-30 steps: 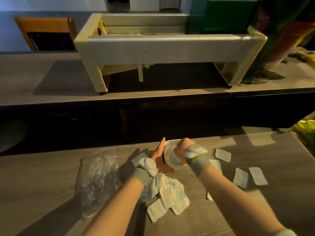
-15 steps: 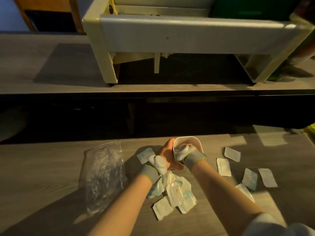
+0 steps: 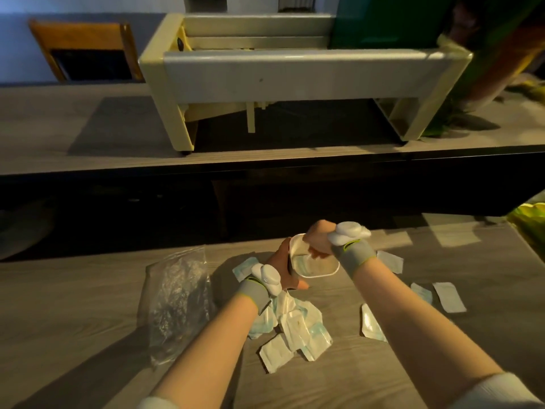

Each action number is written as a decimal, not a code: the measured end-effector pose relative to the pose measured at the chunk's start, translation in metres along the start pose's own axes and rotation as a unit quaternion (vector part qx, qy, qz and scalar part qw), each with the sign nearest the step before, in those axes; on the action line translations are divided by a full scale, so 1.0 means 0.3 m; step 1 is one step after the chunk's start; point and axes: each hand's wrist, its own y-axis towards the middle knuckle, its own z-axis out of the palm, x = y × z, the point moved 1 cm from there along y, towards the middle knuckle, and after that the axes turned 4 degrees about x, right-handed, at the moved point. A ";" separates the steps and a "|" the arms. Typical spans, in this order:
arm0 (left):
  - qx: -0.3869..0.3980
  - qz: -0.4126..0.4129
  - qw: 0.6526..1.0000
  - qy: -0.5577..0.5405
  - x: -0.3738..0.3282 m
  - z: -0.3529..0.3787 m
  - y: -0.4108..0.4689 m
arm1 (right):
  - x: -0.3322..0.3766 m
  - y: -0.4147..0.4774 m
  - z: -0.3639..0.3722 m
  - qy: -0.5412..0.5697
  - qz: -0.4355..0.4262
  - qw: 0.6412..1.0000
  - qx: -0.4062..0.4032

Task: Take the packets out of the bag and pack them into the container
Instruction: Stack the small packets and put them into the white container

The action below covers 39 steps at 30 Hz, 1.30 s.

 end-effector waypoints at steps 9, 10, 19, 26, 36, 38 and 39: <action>-0.051 -0.063 0.997 0.002 -0.015 0.034 -0.065 | -0.253 -0.128 -0.049 0.101 -0.104 0.972 -0.183; -0.051 -0.073 0.996 0.019 -0.017 0.043 -0.071 | -0.311 -0.143 -0.049 0.080 -0.080 0.977 -0.182; -0.102 -0.137 0.976 0.138 0.045 0.157 -0.179 | -0.547 -0.180 0.196 -0.045 -0.041 0.995 -0.077; -0.057 -0.135 0.972 0.182 0.118 0.226 -0.253 | -0.497 -0.151 0.354 -0.128 -0.100 0.986 0.046; -0.034 -0.140 0.966 0.213 0.148 0.261 -0.267 | -0.498 -0.140 0.377 -0.153 -0.110 0.980 0.064; -0.028 -0.145 0.965 0.215 0.141 0.255 -0.264 | -0.510 -0.150 0.336 -0.114 -0.098 0.987 0.049; -0.028 -0.148 0.965 0.213 0.134 0.250 -0.263 | -0.520 -0.152 0.309 -0.084 -0.091 0.992 0.031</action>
